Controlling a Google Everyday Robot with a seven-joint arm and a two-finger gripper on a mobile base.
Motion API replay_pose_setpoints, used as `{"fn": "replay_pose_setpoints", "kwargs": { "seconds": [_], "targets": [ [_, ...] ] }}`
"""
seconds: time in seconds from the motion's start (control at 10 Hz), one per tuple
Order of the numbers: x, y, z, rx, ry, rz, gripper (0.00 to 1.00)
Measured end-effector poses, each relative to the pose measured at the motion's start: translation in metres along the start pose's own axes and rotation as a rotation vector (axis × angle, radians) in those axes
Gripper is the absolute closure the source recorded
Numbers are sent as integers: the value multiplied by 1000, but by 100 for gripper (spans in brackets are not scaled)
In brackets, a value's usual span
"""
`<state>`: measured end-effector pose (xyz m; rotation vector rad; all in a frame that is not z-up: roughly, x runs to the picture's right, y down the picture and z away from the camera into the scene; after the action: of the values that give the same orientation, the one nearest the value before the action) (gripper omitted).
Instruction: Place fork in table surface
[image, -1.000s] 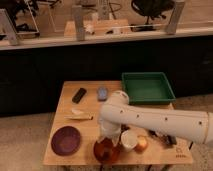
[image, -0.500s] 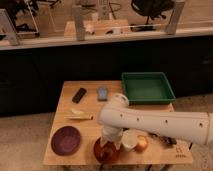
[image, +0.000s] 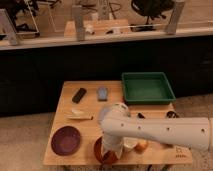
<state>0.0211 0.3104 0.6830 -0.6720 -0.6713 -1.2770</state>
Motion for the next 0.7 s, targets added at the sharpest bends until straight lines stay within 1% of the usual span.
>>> {"fn": "replay_pose_setpoints", "kwargs": {
  "seconds": [0.4, 0.5, 0.6, 0.7],
  "targets": [
    [0, -2, 0, 1, 0, -4, 39],
    [0, -2, 0, 0, 0, -4, 40],
    [2, -1, -2, -12, 5, 5, 45],
    [8, -10, -8, -24, 17, 8, 47]
  ]
}}
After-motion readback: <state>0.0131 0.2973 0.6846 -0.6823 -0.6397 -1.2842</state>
